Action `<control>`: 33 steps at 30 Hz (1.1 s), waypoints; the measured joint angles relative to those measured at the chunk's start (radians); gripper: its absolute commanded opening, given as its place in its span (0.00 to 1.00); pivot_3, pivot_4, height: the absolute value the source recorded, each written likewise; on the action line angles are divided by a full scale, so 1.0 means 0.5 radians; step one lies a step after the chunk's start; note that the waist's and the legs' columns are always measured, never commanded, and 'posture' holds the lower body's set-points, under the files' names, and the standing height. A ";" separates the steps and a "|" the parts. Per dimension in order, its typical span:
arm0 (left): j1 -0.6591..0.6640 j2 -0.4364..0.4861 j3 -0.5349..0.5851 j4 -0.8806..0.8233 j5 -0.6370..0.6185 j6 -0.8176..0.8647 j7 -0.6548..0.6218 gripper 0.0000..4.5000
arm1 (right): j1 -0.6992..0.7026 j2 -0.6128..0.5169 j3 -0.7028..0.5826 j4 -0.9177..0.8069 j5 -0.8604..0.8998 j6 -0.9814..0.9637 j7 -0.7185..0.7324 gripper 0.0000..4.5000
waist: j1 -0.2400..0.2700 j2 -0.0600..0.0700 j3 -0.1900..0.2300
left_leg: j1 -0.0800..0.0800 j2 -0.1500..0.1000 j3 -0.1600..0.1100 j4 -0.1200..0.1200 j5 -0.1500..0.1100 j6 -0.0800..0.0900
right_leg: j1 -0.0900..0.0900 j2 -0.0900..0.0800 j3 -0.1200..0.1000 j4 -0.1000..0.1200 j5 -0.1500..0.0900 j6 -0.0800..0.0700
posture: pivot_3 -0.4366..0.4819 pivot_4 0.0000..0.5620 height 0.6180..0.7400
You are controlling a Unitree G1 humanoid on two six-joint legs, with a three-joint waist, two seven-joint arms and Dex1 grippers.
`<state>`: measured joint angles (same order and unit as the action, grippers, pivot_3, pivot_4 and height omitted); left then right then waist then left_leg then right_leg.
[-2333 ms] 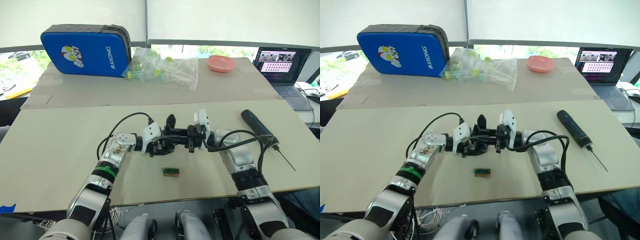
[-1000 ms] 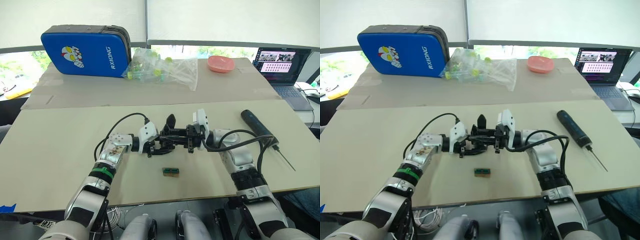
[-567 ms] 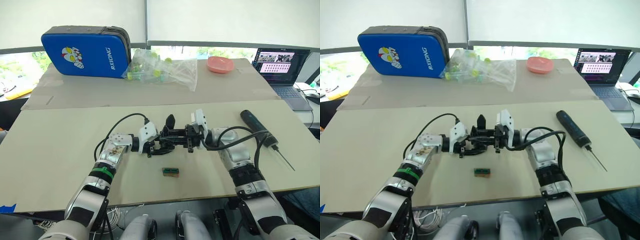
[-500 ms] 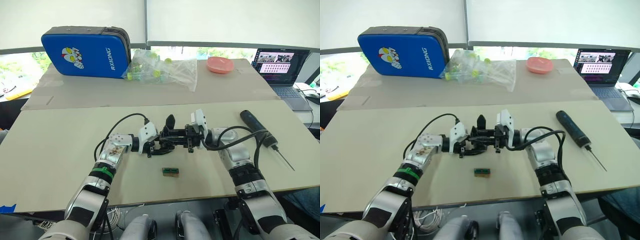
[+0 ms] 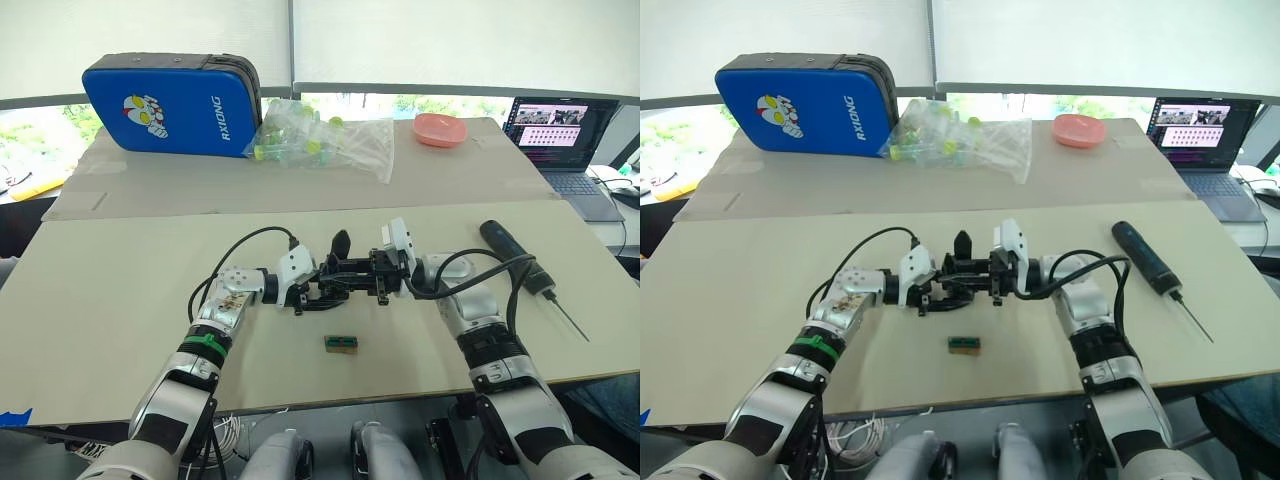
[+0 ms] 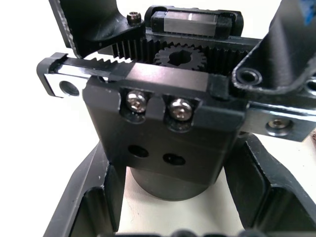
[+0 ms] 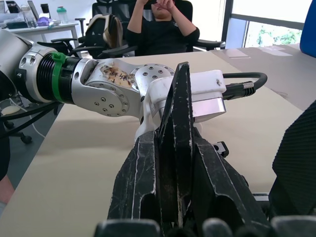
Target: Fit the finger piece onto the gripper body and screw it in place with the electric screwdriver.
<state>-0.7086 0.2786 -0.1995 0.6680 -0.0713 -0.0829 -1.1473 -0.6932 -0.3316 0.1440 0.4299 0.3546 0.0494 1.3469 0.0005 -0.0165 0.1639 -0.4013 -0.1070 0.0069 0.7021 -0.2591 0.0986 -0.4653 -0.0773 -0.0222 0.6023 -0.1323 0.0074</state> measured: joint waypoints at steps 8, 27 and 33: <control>0.000 0.000 0.000 0.004 -0.001 -0.005 -0.001 0.51 | 0.004 -0.007 0.000 -0.023 0.001 0.007 -0.007 0.09 | 0.000 0.000 0.000 | 0.000 0.000 0.000 0.000 0.000 0.000 | 0.000 0.000 0.000 0.000 0.000 0.000 | 0.48 0.27 1.00; 0.000 0.002 0.000 0.006 0.002 -0.009 0.002 0.51 | -0.002 -0.003 -0.003 0.018 0.005 -0.007 -0.009 0.09 | -0.002 0.000 0.000 | 0.001 0.000 0.000 -0.001 0.000 0.000 | 0.001 0.000 0.000 -0.001 0.000 0.000 | 0.48 0.27 1.00; 0.001 0.002 0.000 0.006 0.002 -0.009 0.002 0.51 | 0.001 -0.003 -0.001 0.015 0.007 -0.005 0.008 0.09 | -0.002 0.000 0.000 | 0.001 0.000 0.000 -0.001 0.000 0.000 | 0.002 0.000 0.000 -0.001 0.000 0.000 | 0.48 0.27 1.00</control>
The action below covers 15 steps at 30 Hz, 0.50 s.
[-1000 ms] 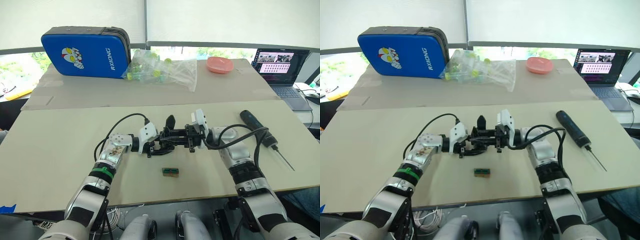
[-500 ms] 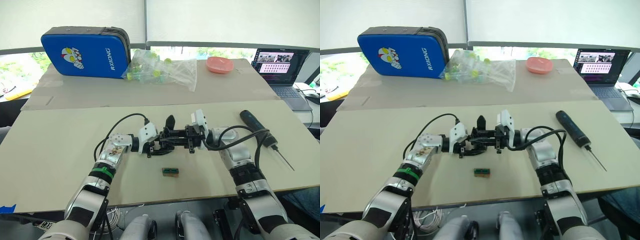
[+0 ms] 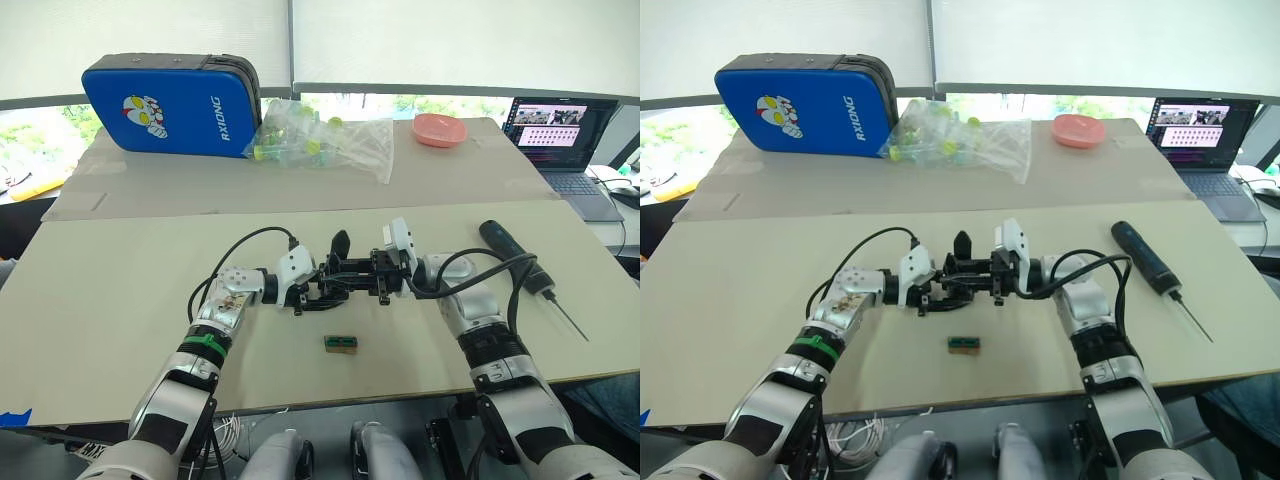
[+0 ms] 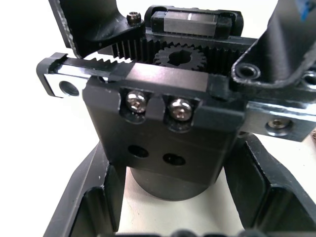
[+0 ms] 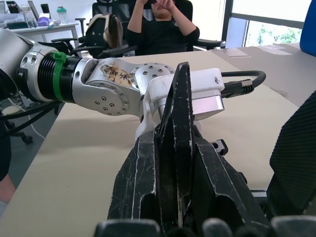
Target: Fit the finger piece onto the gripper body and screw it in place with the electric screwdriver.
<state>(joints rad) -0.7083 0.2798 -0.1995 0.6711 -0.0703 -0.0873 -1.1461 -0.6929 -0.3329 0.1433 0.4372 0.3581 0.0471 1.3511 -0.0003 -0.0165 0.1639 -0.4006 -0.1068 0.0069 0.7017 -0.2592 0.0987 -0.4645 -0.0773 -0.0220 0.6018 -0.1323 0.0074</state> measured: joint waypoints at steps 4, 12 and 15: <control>0.000 0.000 0.000 0.000 0.000 0.000 0.000 0.51 | 0.040 0.000 -0.002 -0.045 0.010 0.014 -0.006 0.09 | 0.000 0.000 0.000 | 0.000 0.000 0.000 0.000 0.000 0.000 | 0.000 0.000 0.000 0.000 0.000 0.000 | 0.48 0.27 1.00; 0.000 0.003 0.000 0.000 0.004 0.000 -0.001 0.51 | 0.064 0.000 -0.005 -0.066 0.018 0.023 -0.019 0.09 | -0.002 0.000 0.000 | 0.002 0.000 0.000 -0.001 0.000 0.000 | 0.001 0.000 0.000 -0.001 0.000 0.000 | 0.48 0.27 1.00; 0.000 0.006 0.000 0.000 0.006 0.000 -0.001 0.51 | 0.064 0.011 -0.004 -0.063 0.018 0.023 -0.033 0.09 | -0.003 0.000 0.000 | 0.002 0.000 0.000 -0.001 0.000 0.000 | 0.002 0.000 0.000 -0.001 0.000 0.000 | 0.48 0.27 1.00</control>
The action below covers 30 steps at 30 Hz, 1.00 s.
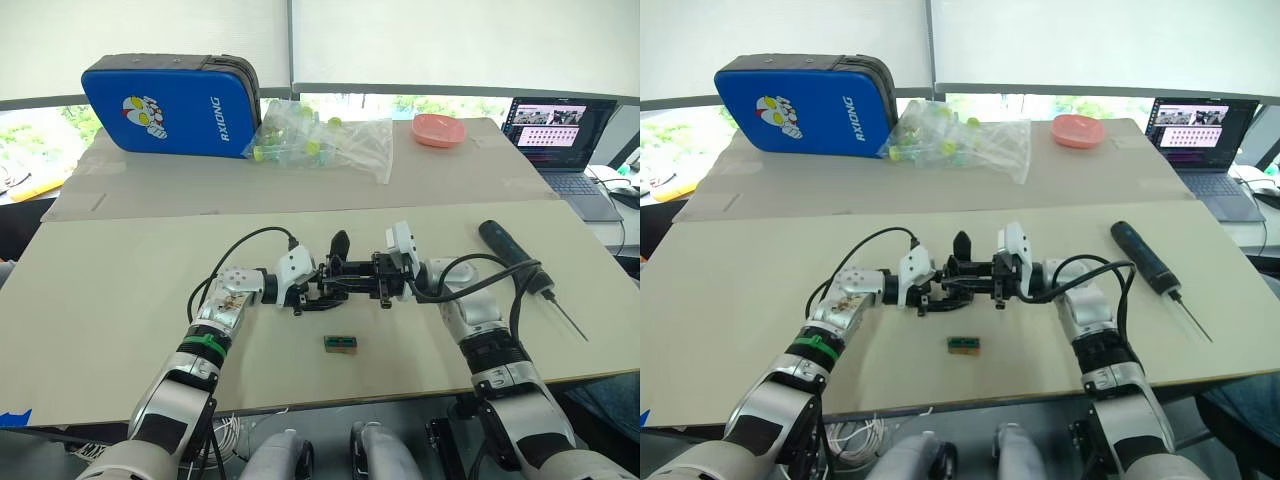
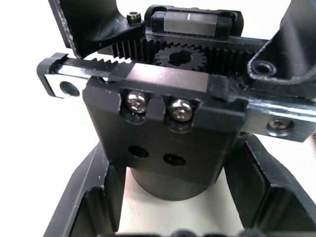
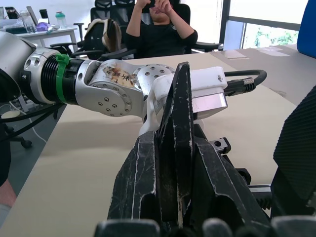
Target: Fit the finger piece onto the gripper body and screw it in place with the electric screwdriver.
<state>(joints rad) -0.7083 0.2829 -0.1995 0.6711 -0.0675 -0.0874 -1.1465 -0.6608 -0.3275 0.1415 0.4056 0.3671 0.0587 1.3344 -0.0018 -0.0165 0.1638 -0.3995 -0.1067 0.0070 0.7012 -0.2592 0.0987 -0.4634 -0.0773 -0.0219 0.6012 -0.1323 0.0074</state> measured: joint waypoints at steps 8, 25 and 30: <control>0.007 0.016 0.001 0.000 0.001 0.003 0.002 0.51 | -0.064 0.050 0.011 0.120 -0.002 0.014 -0.027 0.09 | -0.018 0.001 0.000 | 0.011 0.000 0.000 -0.005 0.000 0.000 | 0.010 0.000 0.000 -0.003 0.000 0.000 | 0.48 0.27 1.00; 0.039 0.012 0.001 -0.031 0.000 0.002 0.029 0.51 | -0.047 0.025 0.015 0.089 -0.002 0.013 -0.007 0.09 | -0.018 0.001 -0.001 | 0.019 0.001 0.000 -0.012 -0.001 0.001 | 0.012 0.000 0.001 -0.011 0.000 0.000 | 0.48 0.27 1.00; 0.039 0.012 0.000 -0.031 0.000 0.002 0.028 0.51 | -0.029 0.006 0.012 0.046 -0.002 0.028 -0.008 0.09 | -0.017 0.001 -0.001 | 0.019 0.001 0.000 -0.012 -0.001 0.001 | 0.012 0.000 0.001 -0.011 0.000 0.000 | 0.48 0.27 1.00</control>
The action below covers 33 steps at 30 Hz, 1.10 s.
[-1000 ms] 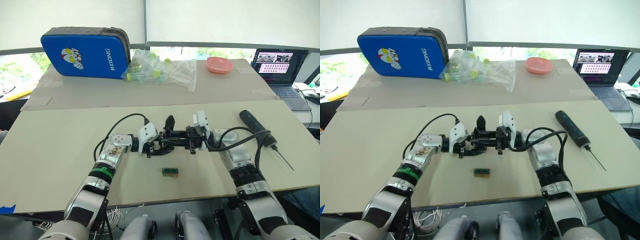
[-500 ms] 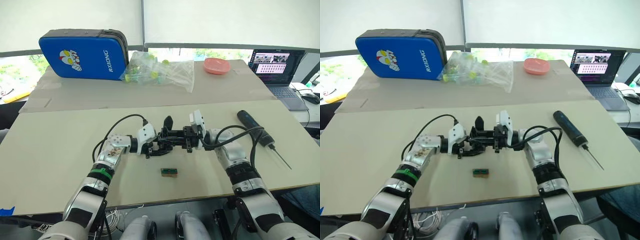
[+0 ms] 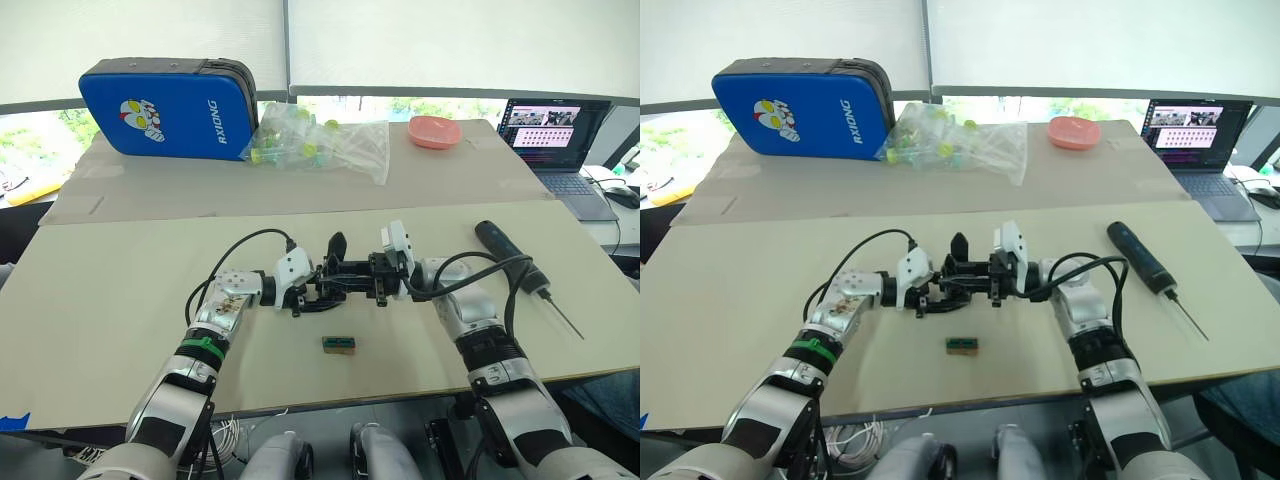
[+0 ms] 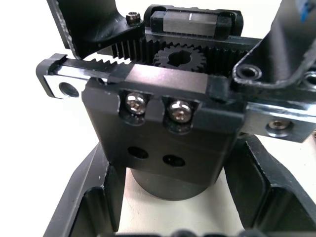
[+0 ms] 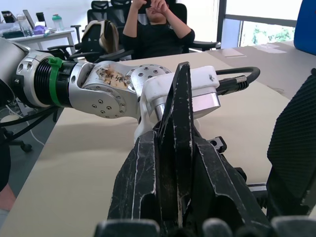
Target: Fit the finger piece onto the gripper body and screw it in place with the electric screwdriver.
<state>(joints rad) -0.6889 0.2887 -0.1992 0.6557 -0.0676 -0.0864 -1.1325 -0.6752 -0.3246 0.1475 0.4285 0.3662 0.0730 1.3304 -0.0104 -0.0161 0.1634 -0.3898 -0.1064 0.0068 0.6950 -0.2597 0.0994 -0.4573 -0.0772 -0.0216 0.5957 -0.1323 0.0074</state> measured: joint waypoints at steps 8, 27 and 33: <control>-0.001 -0.002 -0.001 0.000 0.000 0.000 0.002 0.51 | 0.019 -0.013 0.004 -0.002 -0.001 -0.003 -0.024 0.09 | 0.001 0.000 0.000 | 0.000 0.000 0.000 0.000 0.000 0.001 | 0.000 0.000 0.000 0.000 0.000 0.000 | 0.48 0.27 1.00; 0.032 -0.014 -0.001 -0.022 0.012 0.004 0.053 0.51 | -0.003 -0.018 0.042 0.113 -0.005 -0.113 0.007 0.09 | 0.004 0.003 -0.011 | 0.005 0.000 0.000 -0.001 -0.008 0.013 | 0.004 0.000 0.001 -0.001 0.000 0.000 | 0.48 0.27 1.00; 0.033 -0.013 -0.001 -0.022 0.013 0.010 0.059 0.51 | -0.039 -0.041 0.077 0.123 -0.050 -0.088 0.025 0.09 | 0.004 0.005 -0.013 | 0.006 0.000 0.000 -0.001 -0.008 0.014 | 0.004 0.000 0.000 -0.001 0.000 0.000 | 0.48 0.27 1.00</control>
<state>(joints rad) -0.6722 0.2820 -0.1998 0.6449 -0.0614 -0.0814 -1.1028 -0.6948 -0.3451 0.1859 0.4900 0.3414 0.0290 1.3428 -0.0085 -0.0136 0.1568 -0.3867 -0.1062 0.0068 0.6943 -0.2639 0.1062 -0.4551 -0.0772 -0.0214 0.5954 -0.1324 0.0075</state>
